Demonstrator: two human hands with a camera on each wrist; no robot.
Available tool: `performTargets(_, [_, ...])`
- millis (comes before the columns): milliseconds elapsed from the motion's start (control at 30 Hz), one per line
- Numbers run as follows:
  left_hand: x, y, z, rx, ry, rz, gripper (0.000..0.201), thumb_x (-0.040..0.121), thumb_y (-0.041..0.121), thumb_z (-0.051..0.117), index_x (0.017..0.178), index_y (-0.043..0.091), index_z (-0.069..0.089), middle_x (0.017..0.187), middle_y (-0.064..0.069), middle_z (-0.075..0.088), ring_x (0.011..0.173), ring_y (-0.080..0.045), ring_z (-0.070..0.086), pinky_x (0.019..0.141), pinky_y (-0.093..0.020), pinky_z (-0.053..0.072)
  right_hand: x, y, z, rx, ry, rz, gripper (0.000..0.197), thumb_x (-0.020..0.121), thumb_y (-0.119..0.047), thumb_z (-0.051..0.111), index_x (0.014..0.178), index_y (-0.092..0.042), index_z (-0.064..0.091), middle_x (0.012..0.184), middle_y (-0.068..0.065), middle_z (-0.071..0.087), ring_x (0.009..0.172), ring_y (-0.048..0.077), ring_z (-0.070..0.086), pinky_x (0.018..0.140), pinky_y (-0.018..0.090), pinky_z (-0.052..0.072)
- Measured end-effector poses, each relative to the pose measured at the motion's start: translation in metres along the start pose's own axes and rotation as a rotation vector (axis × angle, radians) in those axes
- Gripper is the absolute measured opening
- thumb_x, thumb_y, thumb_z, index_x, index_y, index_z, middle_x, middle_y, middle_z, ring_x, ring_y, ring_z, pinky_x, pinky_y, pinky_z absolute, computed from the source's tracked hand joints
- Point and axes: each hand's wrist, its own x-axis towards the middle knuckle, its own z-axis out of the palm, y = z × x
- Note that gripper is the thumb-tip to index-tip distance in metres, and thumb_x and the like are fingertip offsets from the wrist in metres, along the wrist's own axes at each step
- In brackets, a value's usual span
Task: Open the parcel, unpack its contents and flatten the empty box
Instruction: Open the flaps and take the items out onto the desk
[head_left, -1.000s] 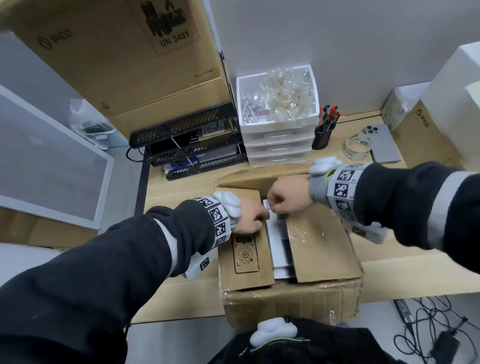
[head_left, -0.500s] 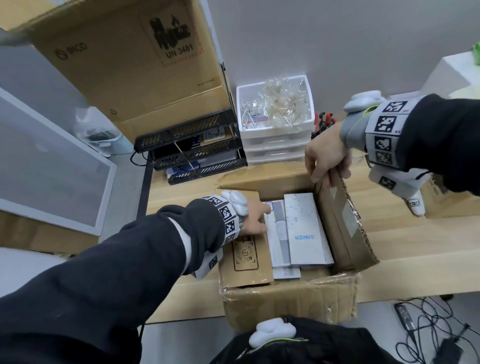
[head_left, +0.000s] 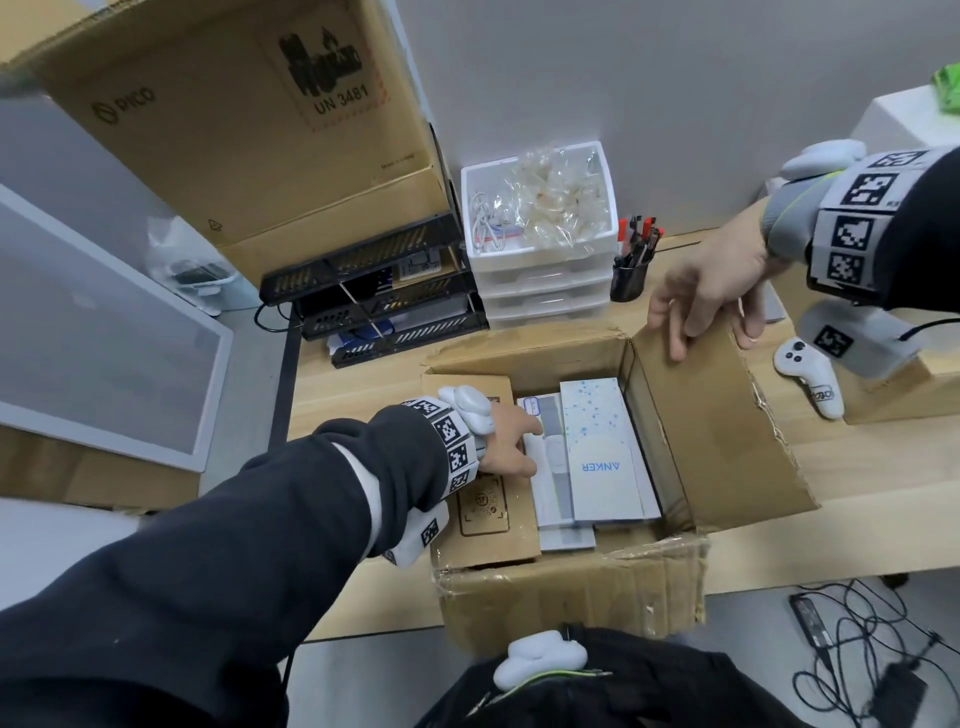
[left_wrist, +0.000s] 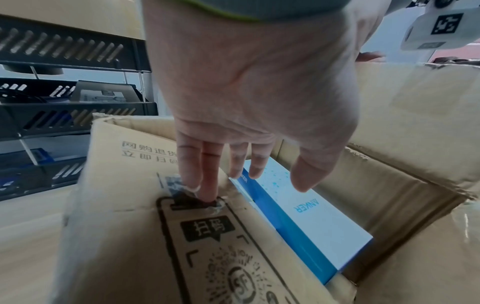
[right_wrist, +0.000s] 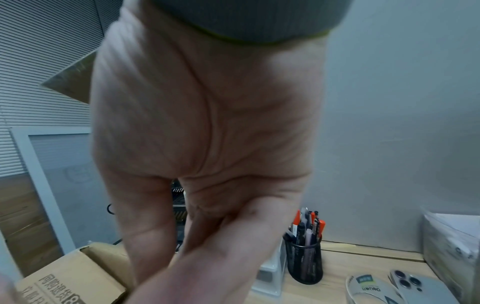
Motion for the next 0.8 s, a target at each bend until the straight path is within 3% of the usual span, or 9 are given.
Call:
performTargets(133, [0.009,0.006,0.001,0.003,-0.018,-0.041,0.071,0.091,0.044,0.057,0.155,0.021,0.035,0.148,-0.005,0.052,0.128,-0.028,0.055,0.105,-0.045,0.048,0.0,0.01,0.001,-0.016,-0.006,-0.018,0.042,0.093,0.009,0.046,0.125,-0.017,0.052,0.111,-0.008,0.075,0.06,0.026,0.071,0.049,0.028,0.055])
performTargets(233, [0.013,0.012,-0.001,0.034,-0.006,-0.058,0.067,0.09,0.044,0.056,0.15,0.019,0.041,0.141,-0.006,0.055,0.122,-0.029,0.057,0.101,-0.045,0.05,0.0,0.015,0.001,0.0,0.001,-0.018,0.039,0.094,0.008,0.047,0.123,-0.018,0.054,0.111,-0.008,0.075,0.06,0.026,0.071,0.05,0.028,0.056])
performTargets(400, [0.023,0.024,-0.008,0.103,0.015,-0.126,0.042,0.092,0.037,0.054,0.122,0.008,0.059,0.117,-0.008,0.065,0.099,-0.028,0.065,0.083,-0.038,0.054,0.0,0.017,0.001,0.029,0.001,-0.015,0.031,0.097,-0.005,0.054,0.123,-0.022,0.052,0.112,-0.008,0.075,0.062,0.027,0.071,0.051,0.028,0.057])
performTargets(467, [0.028,0.03,-0.012,0.13,0.019,-0.143,0.026,0.094,0.033,0.053,0.101,0.008,0.057,0.098,-0.005,0.063,0.079,-0.024,0.059,0.065,-0.031,0.045,0.0,0.016,0.0,0.034,-0.005,-0.011,0.029,0.098,-0.01,0.057,0.123,-0.023,0.051,0.112,-0.007,0.075,0.063,0.028,0.072,0.051,0.028,0.057])
performTargets(533, [0.03,0.038,-0.017,0.162,0.028,-0.148,0.019,0.095,0.03,0.051,0.092,0.011,0.05,0.085,-0.003,0.056,0.065,-0.019,0.049,0.055,-0.027,0.033,0.0,0.018,-0.002,0.032,-0.017,-0.001,0.028,0.098,-0.012,0.058,0.122,-0.023,0.051,0.112,-0.006,0.075,0.065,0.029,0.072,0.052,0.028,0.057])
performTargets(600, [0.032,0.043,-0.023,0.171,0.031,-0.151,0.015,0.096,0.027,0.051,0.093,0.012,0.049,0.085,-0.002,0.054,0.068,-0.019,0.049,0.052,-0.026,0.029,-0.002,0.021,-0.004,0.03,-0.042,0.016,0.027,0.098,-0.012,0.058,0.122,-0.022,0.053,0.113,-0.006,0.075,0.07,0.032,0.074,0.055,0.03,0.058])
performTargets(733, [0.033,0.046,-0.028,0.122,0.042,-0.175,0.024,0.096,0.023,0.052,0.115,0.009,0.055,0.094,-0.004,0.057,0.08,-0.022,0.054,0.067,-0.031,0.039,-0.003,0.032,-0.002,0.024,-0.094,0.096,0.033,0.091,-0.012,0.068,0.121,-0.018,0.057,0.111,0.004,0.075,0.091,0.04,0.074,0.07,0.041,0.06])
performTargets(800, [0.032,0.046,-0.03,0.111,0.046,-0.177,0.026,0.095,0.024,0.052,0.115,0.008,0.054,0.093,-0.004,0.057,0.079,-0.022,0.054,0.066,-0.031,0.039,0.003,0.041,0.005,0.071,-0.092,0.116,0.036,0.09,-0.012,0.069,0.122,-0.015,0.055,0.115,0.006,0.072,0.093,0.039,0.073,0.075,0.043,0.06])
